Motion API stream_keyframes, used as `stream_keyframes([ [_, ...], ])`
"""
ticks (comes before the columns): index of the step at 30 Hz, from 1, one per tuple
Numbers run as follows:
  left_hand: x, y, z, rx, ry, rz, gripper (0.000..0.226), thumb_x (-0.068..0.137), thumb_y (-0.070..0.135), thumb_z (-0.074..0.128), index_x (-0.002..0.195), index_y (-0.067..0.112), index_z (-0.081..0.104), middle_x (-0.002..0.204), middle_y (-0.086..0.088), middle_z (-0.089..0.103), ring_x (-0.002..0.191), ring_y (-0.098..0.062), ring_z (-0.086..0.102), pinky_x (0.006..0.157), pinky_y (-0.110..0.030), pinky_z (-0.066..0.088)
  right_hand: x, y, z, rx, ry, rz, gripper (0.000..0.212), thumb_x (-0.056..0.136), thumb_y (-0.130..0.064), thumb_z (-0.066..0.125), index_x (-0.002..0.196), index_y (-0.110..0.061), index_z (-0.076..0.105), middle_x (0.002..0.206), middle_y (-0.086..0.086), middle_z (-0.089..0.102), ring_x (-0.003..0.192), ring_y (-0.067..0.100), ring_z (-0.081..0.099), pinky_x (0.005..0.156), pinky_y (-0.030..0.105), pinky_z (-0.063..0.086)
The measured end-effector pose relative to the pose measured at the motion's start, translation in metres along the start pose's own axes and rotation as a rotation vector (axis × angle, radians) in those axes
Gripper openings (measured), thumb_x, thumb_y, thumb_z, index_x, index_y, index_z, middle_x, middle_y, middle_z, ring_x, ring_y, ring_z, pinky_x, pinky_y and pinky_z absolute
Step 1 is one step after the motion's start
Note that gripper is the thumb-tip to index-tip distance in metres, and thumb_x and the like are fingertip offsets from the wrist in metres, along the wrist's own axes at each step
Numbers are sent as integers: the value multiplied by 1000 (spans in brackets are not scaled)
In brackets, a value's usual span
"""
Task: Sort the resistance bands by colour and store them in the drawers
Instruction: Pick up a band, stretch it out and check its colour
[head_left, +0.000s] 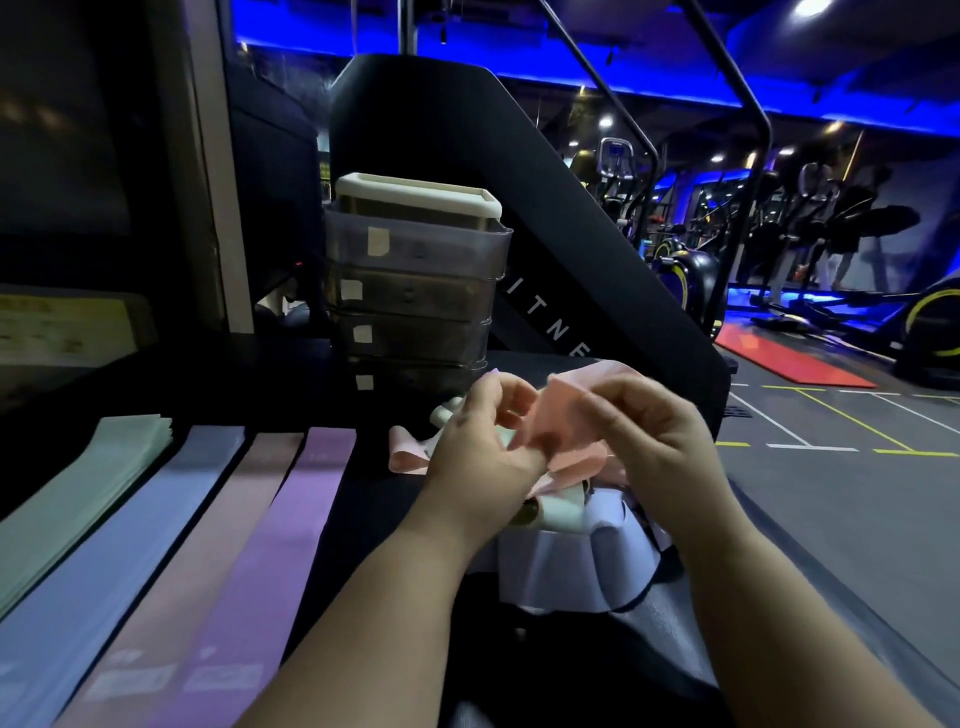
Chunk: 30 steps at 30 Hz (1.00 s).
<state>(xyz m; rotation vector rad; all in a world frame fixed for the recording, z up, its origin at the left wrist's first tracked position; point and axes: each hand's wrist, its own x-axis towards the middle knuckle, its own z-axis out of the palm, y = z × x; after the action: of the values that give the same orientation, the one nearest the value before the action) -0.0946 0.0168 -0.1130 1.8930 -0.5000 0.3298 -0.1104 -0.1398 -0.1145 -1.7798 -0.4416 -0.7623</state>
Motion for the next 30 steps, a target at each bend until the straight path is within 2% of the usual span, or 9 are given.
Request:
stream_keyframes([
  [3,3,-13,7,203,-18,39,40,81,35,75,115,27,54,105,19,53,100,-1,49,82,9,13,2,-7,-7,152,97,38,15,86,-24,58,78,-14,67,73,11,58,65,12,52,59,22,43],
  [6,6,-25,10,303,-29,-41,32,83,31,69,114,30,61,91,20,46,113,-14,47,104,-24,31,8,-7,-18,266,202,57,27,93,-21,53,70,-24,67,60,-6,55,55,7,48,52,17,41],
  [8,7,-28,10,472,-27,-41,27,84,34,64,112,33,63,95,16,52,112,-15,49,109,-38,23,12,-8,-26,351,273,75,38,98,-16,48,67,-27,67,57,-11,52,52,5,47,53,18,42],
  [12,7,-27,7,480,9,-128,20,85,32,65,105,34,64,105,12,61,103,-19,44,110,-42,28,16,-2,-46,429,457,98,30,95,-22,49,71,-28,67,62,-8,48,60,9,46,59,28,40],
  [15,9,-30,3,458,62,-159,16,85,34,65,101,31,63,109,9,61,108,-22,49,101,-39,39,17,0,-59,452,631,131,26,100,-20,46,79,-22,61,64,-9,55,64,5,53,62,24,47],
  [20,5,-29,6,360,-40,-299,15,88,36,63,95,24,67,80,11,39,98,-26,56,86,-28,48,20,8,-74,494,792,200,27,102,-16,43,77,-19,52,50,-14,50,48,0,48,51,15,42],
  [23,8,-28,5,203,-45,-330,9,88,33,66,91,25,69,92,3,49,93,-22,58,81,-24,49,21,16,-78,428,830,247,26,101,-19,45,77,-20,52,46,-15,49,44,-1,47,50,15,41],
  [27,14,-32,3,-332,-121,-436,8,83,28,71,89,24,76,112,-10,66,90,-16,63,62,-20,48,23,27,-87,379,859,305,25,100,-22,49,75,-20,53,45,-16,50,44,1,47,53,19,39],
  [30,13,-27,0,-527,-183,-442,11,89,13,67,86,18,76,92,-6,69,69,-11,61,54,-20,44,23,32,-89,363,874,335,25,100,-19,49,75,-19,54,47,-14,53,42,-1,49,47,16,41],
])
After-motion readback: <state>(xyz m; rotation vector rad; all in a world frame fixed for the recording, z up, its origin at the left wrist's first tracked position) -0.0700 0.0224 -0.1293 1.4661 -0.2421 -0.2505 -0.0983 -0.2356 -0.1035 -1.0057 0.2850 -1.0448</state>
